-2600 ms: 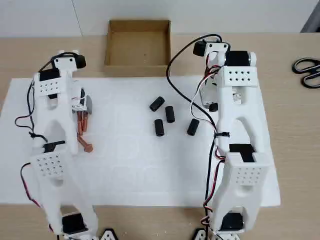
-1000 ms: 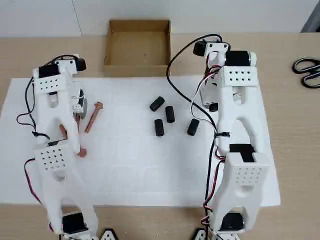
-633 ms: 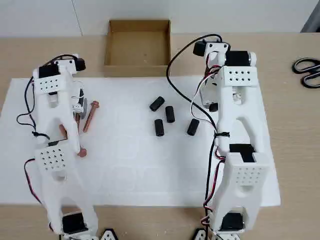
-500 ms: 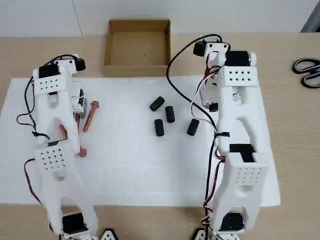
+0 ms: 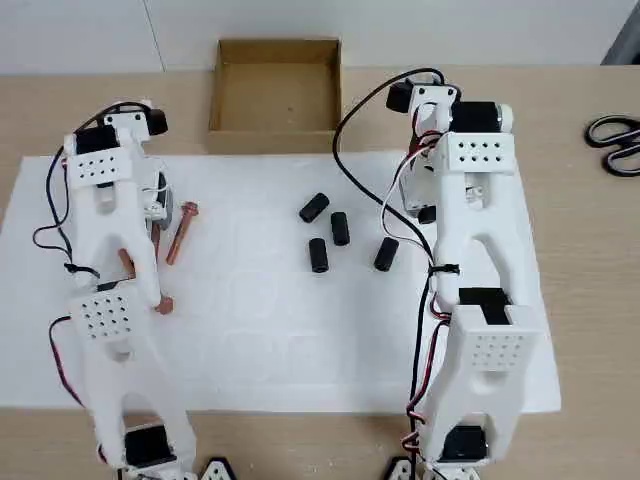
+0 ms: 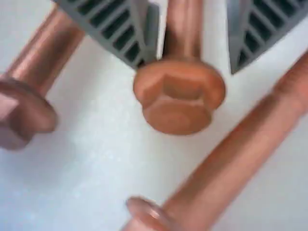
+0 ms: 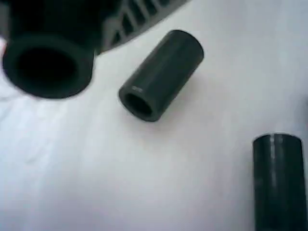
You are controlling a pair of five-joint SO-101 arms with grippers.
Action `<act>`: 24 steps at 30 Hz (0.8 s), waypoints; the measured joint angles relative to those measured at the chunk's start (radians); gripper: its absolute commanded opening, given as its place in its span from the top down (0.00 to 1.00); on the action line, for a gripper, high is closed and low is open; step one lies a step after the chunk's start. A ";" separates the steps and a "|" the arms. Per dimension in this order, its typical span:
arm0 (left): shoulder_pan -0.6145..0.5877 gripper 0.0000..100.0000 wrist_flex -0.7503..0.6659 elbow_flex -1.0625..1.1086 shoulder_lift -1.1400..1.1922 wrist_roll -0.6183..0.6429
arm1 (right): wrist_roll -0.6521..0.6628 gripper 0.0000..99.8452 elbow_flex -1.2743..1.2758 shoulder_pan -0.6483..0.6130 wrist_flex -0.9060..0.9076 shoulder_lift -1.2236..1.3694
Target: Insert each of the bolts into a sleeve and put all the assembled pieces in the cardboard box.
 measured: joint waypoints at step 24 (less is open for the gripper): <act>0.043 0.99 -0.005 -0.021 0.049 0.031 | 0.000 1.00 0.000 0.000 0.000 0.000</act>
